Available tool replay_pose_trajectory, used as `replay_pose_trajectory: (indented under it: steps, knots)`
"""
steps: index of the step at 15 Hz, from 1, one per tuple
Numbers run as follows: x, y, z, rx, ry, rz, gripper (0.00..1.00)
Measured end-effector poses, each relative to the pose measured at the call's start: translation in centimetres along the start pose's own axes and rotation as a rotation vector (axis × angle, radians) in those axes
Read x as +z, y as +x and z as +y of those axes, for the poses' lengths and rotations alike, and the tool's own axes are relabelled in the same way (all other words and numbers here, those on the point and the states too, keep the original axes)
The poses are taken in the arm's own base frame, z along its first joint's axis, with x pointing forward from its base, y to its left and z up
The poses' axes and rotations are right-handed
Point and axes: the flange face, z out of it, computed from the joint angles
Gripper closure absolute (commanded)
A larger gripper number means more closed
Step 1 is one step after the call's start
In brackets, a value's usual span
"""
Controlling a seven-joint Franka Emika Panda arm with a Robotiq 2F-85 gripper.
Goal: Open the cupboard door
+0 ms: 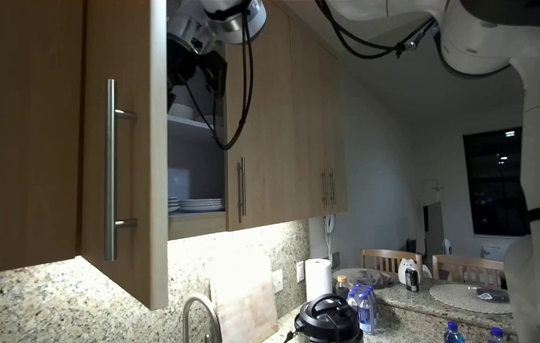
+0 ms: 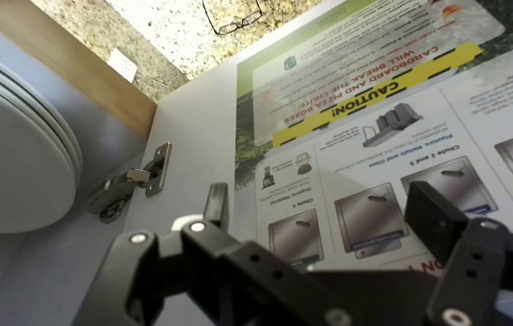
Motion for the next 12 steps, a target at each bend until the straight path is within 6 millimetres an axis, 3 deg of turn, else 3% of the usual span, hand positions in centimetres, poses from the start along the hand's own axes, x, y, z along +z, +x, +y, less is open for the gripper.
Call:
replay_pose_trajectory:
  steps: [6,12]
  knots:
    - [0.1,0.3,0.0,-0.007,0.000,-0.008,0.00]
    - [-0.4,-0.5,1.5,0.022,-0.017,-0.004,0.00]
